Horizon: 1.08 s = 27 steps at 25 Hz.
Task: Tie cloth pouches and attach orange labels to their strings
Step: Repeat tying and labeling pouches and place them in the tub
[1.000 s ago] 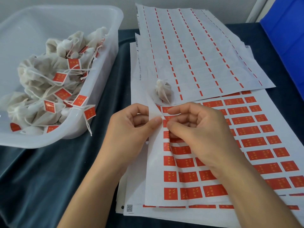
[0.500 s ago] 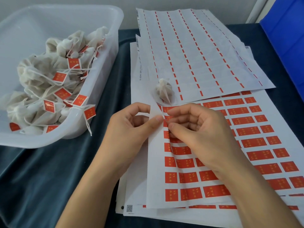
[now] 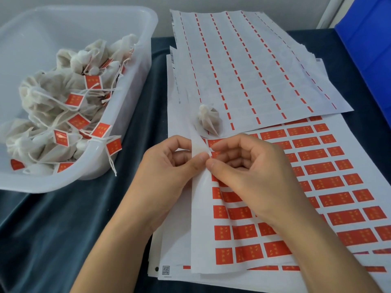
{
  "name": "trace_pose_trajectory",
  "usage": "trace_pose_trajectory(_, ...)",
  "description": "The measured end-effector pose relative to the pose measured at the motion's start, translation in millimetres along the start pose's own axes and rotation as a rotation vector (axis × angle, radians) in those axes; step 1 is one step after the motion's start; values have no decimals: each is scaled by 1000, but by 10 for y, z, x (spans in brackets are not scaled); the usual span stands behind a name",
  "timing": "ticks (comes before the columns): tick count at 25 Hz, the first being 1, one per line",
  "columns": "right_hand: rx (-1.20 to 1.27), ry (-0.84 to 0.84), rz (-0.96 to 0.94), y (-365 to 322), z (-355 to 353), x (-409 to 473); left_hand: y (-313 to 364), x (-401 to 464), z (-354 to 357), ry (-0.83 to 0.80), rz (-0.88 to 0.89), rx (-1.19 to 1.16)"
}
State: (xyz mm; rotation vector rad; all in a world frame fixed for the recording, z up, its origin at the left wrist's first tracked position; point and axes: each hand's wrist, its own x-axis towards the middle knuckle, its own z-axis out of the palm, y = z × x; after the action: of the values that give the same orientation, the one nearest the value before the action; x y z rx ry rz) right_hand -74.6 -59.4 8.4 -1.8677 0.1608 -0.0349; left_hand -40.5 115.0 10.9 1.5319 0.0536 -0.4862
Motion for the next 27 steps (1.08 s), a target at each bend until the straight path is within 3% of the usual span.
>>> trace_pose_trajectory(6,-152,143,-47,-36,107,-65,-29,19,-16,34,-49,24)
trace_pose_trajectory(22,-225,106,-68,-61,58,-74,56,-18,0,14,-62,15)
trace_pose_trajectory(27,-233,167,-53,-38,67,-84,125,-48,15,49,-102,22)
